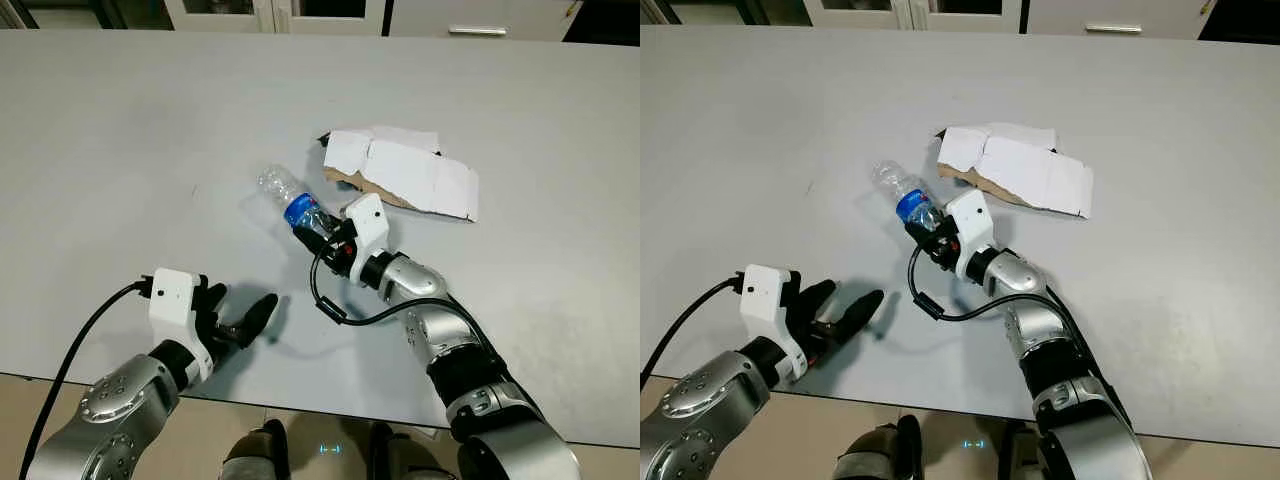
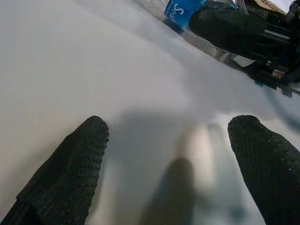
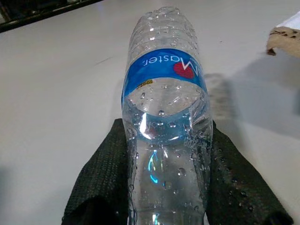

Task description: Picking trash to rubbish bin

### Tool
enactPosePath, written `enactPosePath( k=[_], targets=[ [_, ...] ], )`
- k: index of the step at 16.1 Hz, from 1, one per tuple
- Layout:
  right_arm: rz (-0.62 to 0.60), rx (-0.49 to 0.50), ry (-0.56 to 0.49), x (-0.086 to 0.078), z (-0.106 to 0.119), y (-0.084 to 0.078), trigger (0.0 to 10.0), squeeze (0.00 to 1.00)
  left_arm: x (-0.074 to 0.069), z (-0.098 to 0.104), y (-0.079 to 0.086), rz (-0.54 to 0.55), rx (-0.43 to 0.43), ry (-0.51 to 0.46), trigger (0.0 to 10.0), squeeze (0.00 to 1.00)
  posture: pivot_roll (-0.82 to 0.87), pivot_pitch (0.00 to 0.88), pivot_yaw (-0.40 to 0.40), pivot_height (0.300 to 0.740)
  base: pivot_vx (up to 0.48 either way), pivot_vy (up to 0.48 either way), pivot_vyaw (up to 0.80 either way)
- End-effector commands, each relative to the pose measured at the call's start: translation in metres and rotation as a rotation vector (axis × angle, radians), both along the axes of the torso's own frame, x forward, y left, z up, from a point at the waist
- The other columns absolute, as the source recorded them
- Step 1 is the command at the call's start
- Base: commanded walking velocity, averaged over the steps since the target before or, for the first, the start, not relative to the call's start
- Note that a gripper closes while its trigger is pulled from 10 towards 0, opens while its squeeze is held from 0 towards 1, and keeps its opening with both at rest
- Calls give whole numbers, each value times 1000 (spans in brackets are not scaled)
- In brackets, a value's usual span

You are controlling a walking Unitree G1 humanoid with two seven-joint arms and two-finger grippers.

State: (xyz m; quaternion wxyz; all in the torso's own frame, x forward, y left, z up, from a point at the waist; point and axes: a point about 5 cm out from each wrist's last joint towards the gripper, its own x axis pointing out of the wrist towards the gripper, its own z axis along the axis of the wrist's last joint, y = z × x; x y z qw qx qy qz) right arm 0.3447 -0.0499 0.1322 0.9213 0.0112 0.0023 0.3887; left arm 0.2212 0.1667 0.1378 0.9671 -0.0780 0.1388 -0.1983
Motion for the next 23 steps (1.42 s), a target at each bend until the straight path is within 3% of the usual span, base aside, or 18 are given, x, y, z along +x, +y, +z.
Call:
enactPosePath(
  k=[1, 5, 8, 11, 15, 16, 17, 23],
  targets=[
    [-22, 28, 15, 0, 1, 0, 10000, 0, 2, 4, 4, 28, 8, -25, 10000, 0, 140, 254, 54, 740, 0, 0, 0],
    [-106, 173, -37, 8, 32, -5, 10000, 0, 11, 13, 0, 57, -7, -99, 10000, 0, 110, 242, 37, 740, 0, 0, 0],
    [-205, 220, -71, 15, 49, -16, 10000, 0, 19, 17, -4, 78, -13, -143, 10000, 0, 72, 235, 15, 740, 0, 0, 0],
    [-301, 194, -67, 18, 49, -33, 10000, 0, 30, 24, -6, 159, -17, -212, 10000, 0, 29, 223, -13, 740, 0, 0, 0],
    [-324, 145, -70, 11, 44, -37, 10000, 0, 39, 22, 0, 271, 4, -252, 10000, 0, -9, 205, -33, 740, 0, 0, -661],
    [-305, 127, -102, 6, 48, -32, 10000, 0, 43, 20, 5, 327, 82, -276, 10000, 0, -27, 196, -36, 740, 0, 0, -800],
    [-283, 109, -126, 2, 51, -27, 10000, 0, 46, 19, 5, 344, 82, -286, 10000, 0, -36, 191, -39, 740, 0, 0, -800],
    [-239, 80, -148, -13, 54, -16, 10000, 0, 54, 12, -6, 378, -13, -295, 10000, 0, -68, 160, -63, 740, 0, 0, -800]
  ],
)
